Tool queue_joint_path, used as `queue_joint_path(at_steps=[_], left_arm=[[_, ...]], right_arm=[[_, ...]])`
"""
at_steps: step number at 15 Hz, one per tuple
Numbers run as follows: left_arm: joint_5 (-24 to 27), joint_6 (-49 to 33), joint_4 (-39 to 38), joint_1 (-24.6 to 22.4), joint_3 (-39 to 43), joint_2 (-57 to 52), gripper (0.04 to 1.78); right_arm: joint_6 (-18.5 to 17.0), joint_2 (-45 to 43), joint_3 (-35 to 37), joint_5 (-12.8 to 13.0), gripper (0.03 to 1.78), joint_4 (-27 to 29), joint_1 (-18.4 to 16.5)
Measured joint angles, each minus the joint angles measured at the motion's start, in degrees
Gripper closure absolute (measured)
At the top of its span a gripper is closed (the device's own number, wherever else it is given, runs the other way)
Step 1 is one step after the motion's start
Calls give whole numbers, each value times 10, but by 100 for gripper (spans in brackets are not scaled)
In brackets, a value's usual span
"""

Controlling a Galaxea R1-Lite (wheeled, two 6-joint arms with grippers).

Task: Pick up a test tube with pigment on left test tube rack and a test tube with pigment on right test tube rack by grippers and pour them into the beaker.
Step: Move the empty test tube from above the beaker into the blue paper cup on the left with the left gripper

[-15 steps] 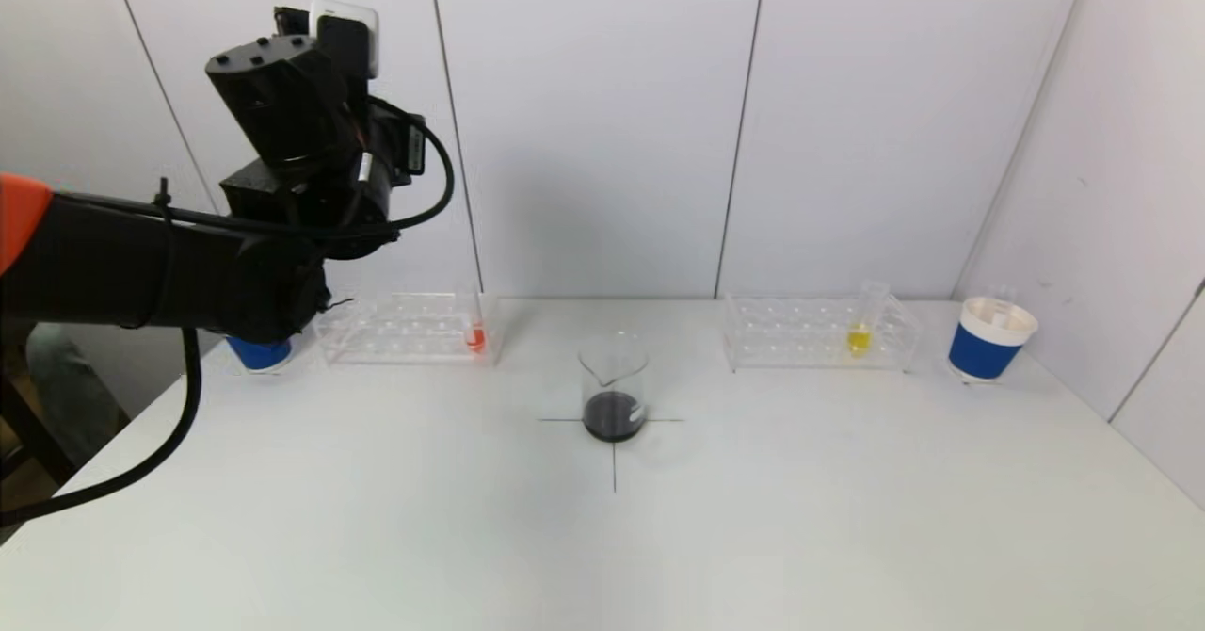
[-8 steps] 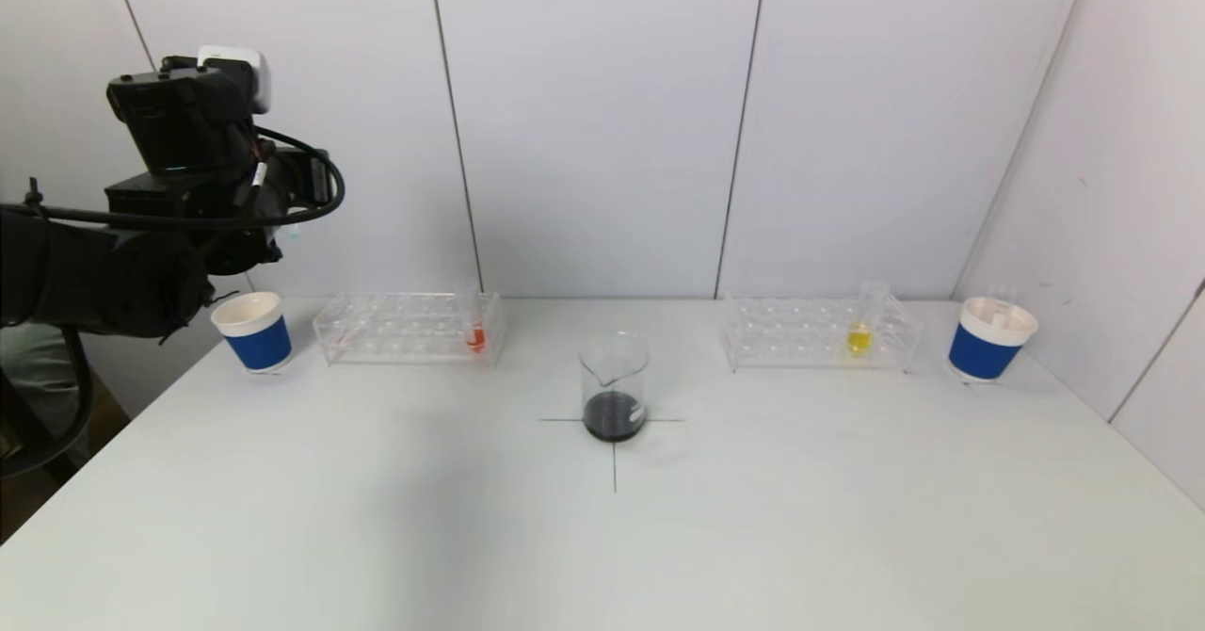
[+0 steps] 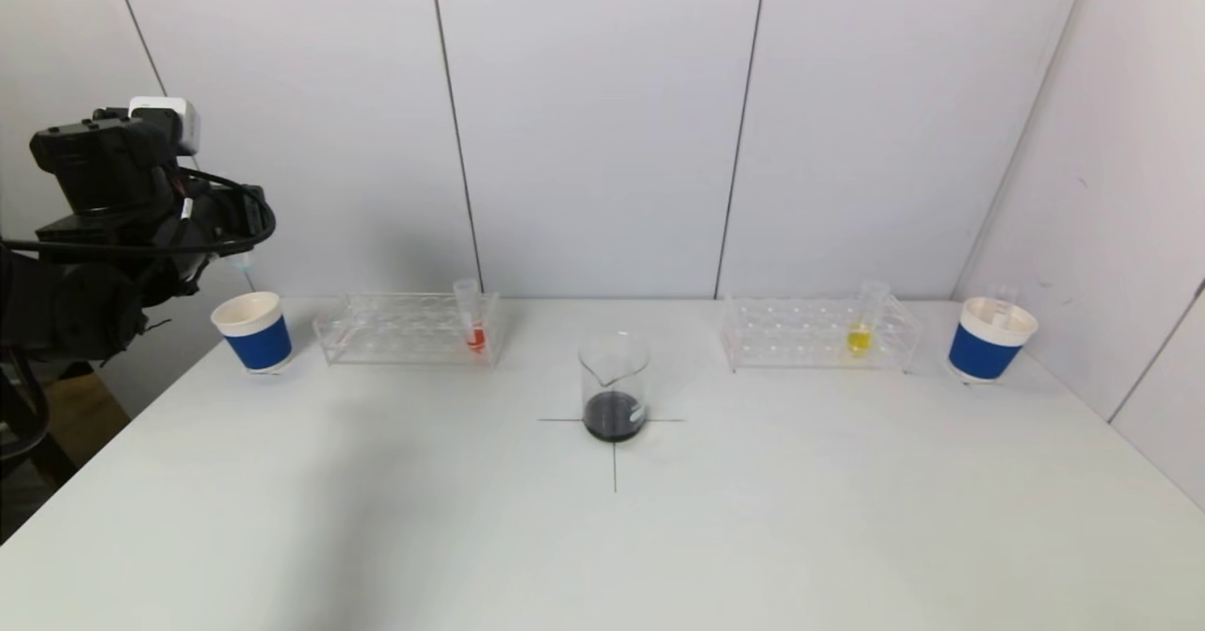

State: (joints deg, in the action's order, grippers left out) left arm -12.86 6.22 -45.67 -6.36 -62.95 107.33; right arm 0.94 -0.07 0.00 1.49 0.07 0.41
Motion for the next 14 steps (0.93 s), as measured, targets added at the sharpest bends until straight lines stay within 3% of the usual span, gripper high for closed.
queue_joint_path(at_steps=[7,14], left_arm=[[4,-3,-100,-64,8,82,137],[24,-24,-109,-83,-1,133,137]], right_arm=[[0,0,0,0,4,0,0],[0,0,0,0,4,0,0]])
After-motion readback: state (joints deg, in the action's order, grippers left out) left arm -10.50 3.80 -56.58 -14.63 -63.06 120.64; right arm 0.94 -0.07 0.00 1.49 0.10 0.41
